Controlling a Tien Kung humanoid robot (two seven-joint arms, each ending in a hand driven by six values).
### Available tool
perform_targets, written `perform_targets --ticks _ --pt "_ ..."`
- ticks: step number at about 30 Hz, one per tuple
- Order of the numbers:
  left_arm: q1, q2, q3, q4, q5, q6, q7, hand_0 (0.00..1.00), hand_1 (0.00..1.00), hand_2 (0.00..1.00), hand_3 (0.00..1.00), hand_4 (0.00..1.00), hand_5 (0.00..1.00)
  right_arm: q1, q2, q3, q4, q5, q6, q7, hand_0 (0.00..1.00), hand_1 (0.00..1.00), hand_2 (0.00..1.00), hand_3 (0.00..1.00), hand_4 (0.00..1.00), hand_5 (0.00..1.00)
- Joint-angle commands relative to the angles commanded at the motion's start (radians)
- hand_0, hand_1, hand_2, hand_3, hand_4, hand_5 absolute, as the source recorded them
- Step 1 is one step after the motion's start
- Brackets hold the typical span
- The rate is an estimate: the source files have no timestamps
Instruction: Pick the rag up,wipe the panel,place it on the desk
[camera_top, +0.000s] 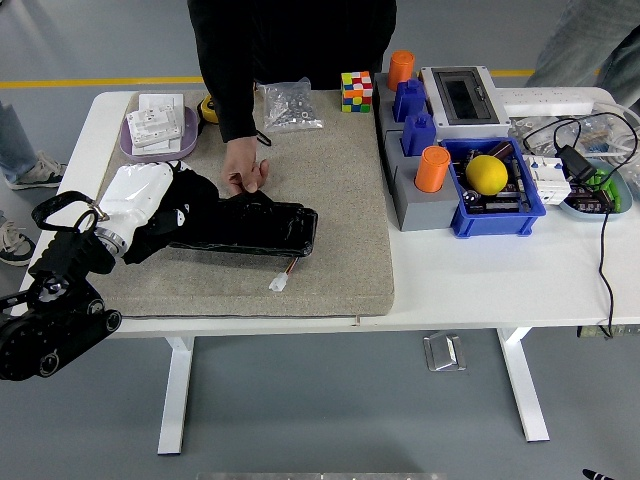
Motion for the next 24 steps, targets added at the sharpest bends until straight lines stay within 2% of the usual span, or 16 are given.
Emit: perform_targets --ticks 13,18,24 --pt "0.050 0.034 -0.079 0.020 0.014 0.001 -0.003 0.216 0.138 0.656 0.683 0.467 0.002 -0.003 0.001 0.000 0.001 -0.002 -0.002 -0.002 0.784 0.696 0.725 0.664 0.998 0.566" --pt "0.062 0.040 -0.103 0.026 0.012 0.006 -0.012 0.215 0.138 0.657 0.683 0.467 0.002 -0.004 0.003 0.001 0.001 -0.002 -0.002 -0.003 0.784 0.696 0.725 0.665 0.998 0.566" --pt "0.073 0.036 -0.135 0.069 -0.014 0.024 -0.044 0.214 0.145 0.657 0.683 0.467 0.002 -0.005 0.004 0.002 0.002 -0.003 -0.003 -0.004 0.784 0.696 0.725 0.665 0.998 0.566"
